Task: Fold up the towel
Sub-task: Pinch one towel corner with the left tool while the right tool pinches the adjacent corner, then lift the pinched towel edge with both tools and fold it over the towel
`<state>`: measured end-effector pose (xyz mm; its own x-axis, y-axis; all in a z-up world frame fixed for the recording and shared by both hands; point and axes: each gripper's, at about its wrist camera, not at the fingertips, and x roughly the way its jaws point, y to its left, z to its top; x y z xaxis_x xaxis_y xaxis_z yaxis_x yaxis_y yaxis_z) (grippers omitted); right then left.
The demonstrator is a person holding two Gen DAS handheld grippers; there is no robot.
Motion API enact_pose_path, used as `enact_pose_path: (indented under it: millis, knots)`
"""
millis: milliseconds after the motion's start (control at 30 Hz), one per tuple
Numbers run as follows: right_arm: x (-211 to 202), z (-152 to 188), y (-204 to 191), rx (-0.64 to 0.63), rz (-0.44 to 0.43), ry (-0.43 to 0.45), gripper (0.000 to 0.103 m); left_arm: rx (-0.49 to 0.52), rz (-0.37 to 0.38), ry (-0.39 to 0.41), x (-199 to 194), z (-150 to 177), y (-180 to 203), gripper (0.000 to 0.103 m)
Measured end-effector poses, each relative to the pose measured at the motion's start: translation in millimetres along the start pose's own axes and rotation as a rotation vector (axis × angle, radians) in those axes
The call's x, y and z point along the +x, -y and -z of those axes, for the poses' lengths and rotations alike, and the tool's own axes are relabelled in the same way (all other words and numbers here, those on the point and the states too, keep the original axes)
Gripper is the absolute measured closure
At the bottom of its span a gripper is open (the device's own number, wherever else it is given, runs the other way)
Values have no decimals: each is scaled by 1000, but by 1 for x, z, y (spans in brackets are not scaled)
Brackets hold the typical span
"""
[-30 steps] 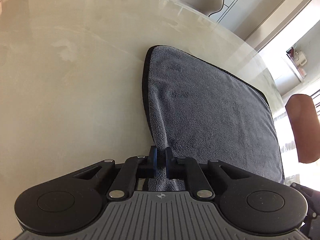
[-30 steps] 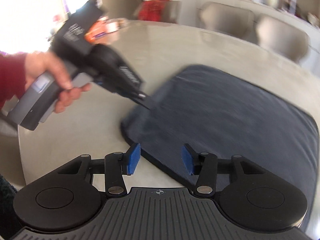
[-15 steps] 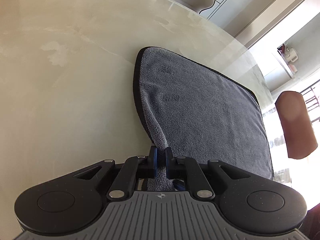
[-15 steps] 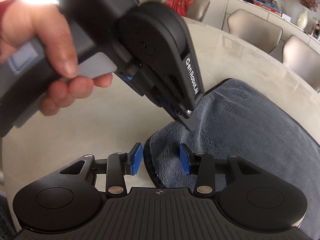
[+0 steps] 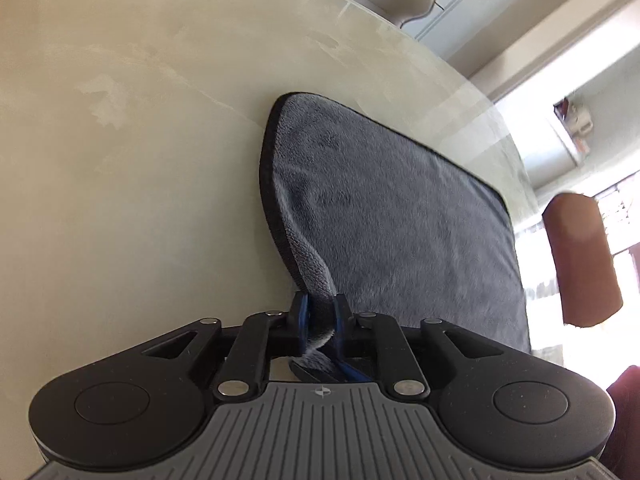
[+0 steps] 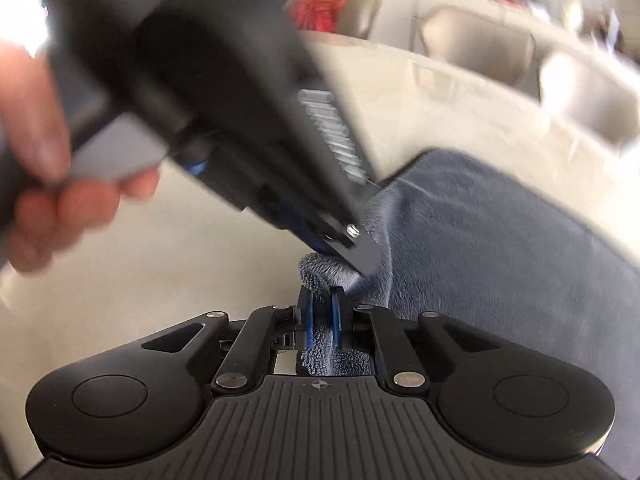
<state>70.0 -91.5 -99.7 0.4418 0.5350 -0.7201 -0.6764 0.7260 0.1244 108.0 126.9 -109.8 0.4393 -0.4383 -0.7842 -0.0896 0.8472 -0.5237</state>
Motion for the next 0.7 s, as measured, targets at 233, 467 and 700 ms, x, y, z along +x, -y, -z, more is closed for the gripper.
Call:
enact_pose_path:
  millis: [233,467,700]
  knots:
    - [-34,-1,15,122,-55,67,95,-44,-4,50,2,-30,-13,53]
    - [-68,4,24,166,-84,120,95,-79,-20,8,25,-59,-17,51]
    - [-86,6,21,184,-74,117,95,-118,10,18,43,-81,-14,59]
